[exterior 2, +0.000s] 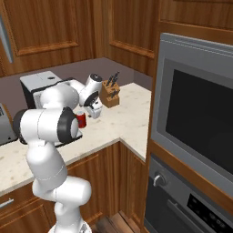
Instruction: Four empty soda cans are scattered around the kitchen. Gather all the cans and cluster them next to the stove for recycling.
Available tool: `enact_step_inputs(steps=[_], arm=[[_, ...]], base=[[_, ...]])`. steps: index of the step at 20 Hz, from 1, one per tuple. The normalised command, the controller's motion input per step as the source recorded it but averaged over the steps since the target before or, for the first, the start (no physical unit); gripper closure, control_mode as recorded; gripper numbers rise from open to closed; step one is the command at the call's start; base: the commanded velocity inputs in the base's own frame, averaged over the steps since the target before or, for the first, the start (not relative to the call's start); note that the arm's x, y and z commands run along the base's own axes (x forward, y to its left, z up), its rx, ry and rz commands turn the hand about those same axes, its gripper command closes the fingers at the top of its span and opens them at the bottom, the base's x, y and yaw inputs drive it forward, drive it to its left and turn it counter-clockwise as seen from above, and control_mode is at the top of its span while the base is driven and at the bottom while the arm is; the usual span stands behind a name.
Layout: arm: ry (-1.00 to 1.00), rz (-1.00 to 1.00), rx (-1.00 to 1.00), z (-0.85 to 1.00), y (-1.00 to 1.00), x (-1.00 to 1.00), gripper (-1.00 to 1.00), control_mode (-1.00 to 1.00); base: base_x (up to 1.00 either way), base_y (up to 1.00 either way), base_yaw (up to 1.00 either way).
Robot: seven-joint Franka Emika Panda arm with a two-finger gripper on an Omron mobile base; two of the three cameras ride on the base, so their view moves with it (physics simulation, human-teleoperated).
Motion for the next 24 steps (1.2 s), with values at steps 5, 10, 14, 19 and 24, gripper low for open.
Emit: enact_step_inputs(steps=[5, 10, 14, 19, 24], arm=[[0.00, 0.00, 0.02, -0.05, 0.03, 0.14, -1.00, -1.00], [0.00, 0.00, 0.02, -0.11, 0.04, 0.17, -1.00, -1.00], [0.00, 0.00, 0.04, -0.11, 0.02, 0.16, -1.00, -1.00], [0.00, 0.00, 0.03, -0.08, 0.03, 0.12, -1.00, -1.00], [0.02, 0.00, 0.01, -0.16, 0.11, 0.08, -1.00, -1.00]], base=[[0.00, 0.00, 0.00], [0.00, 0.00, 0.00], [0.00, 0.00, 0.00], [0.00, 0.00, 0.00], [0.00, 0.00, 0.00]])
